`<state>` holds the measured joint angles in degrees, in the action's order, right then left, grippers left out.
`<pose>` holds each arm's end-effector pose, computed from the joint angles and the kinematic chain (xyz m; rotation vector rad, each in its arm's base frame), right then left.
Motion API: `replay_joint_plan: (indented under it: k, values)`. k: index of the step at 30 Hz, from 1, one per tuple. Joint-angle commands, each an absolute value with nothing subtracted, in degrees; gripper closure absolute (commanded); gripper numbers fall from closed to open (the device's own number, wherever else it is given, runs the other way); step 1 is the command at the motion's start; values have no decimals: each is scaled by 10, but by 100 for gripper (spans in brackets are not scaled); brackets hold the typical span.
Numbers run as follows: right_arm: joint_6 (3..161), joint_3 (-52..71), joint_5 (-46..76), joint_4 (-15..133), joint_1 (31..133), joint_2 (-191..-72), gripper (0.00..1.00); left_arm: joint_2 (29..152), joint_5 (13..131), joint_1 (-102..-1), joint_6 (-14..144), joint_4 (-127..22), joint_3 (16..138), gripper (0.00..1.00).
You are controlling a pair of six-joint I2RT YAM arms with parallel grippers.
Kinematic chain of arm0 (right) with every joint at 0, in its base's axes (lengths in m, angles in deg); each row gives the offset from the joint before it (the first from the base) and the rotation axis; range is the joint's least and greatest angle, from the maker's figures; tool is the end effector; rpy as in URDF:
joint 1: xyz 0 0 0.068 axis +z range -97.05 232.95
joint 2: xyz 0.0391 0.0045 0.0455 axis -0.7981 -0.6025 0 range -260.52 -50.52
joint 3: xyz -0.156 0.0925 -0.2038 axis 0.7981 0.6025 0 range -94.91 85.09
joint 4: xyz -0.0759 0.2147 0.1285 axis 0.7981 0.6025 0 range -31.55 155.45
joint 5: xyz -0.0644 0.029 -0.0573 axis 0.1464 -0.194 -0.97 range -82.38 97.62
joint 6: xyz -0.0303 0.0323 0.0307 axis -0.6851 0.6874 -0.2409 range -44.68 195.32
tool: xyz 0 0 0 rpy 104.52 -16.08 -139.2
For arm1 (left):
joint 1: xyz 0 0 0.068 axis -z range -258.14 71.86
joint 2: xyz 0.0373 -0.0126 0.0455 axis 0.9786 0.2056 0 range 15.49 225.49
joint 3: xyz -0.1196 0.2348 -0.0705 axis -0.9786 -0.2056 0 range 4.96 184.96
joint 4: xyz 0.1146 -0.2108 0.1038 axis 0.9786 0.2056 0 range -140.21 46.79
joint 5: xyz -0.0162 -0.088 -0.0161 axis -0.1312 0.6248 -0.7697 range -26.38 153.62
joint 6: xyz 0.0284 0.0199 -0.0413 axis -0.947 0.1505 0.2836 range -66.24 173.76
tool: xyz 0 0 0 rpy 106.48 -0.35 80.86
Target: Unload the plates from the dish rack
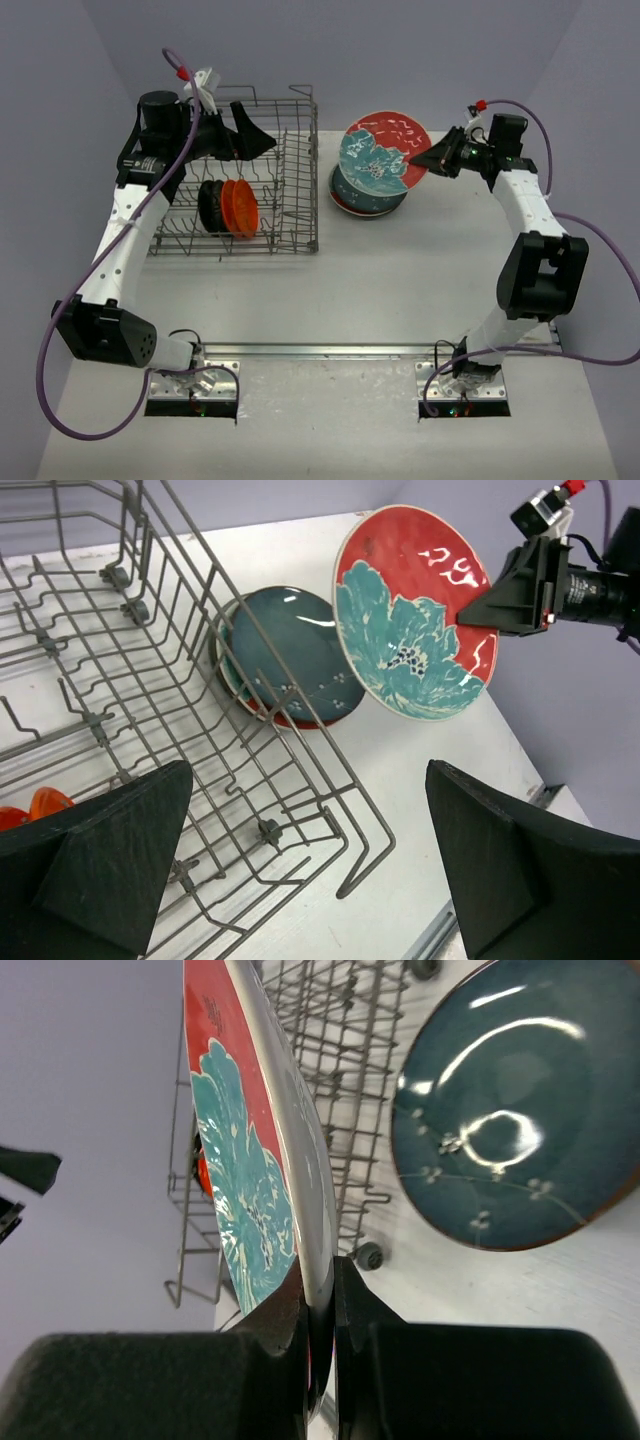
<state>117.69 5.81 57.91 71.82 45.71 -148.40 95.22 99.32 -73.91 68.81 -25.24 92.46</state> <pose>0.3899 -0.0220 0.3026 0.3836 2.1300 1.2879 0.3034 -0.0433 0.4354 0.2613 1.8732 -0.8115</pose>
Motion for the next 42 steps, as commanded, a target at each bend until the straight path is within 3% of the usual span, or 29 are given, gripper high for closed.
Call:
replay_joint_plan:
  k: [1, 17, 32, 34, 35, 38, 42]
  values:
    - [1150, 15, 617, 710, 455, -1493, 100, 935, 931, -737, 683, -261, 946, 0]
    - [1158, -79, 594, 728, 461, -1695, 100, 938, 925, -737, 674, -263, 938, 0]
    - [1154, -117, 574, 747, 485, -1764, 97, 942, 915, -737, 670, -258, 935, 0]
    - [1145, -125, 556, 770, 490, -1766, 83, 942, 912, -737, 669, -256, 935, 0]
    - [1137, -132, 544, 782, 492, -1767, 66, 942, 910, -737, 669, -255, 935, 0]
    - [1113, -141, 490, 826, 497, -1763, 38, 942, 903, -737, 664, -248, 937, 0]
    - [1075, -159, 391, 879, 505, -1749, 17, 940, 881, -737, 658, -238, 941, 0]
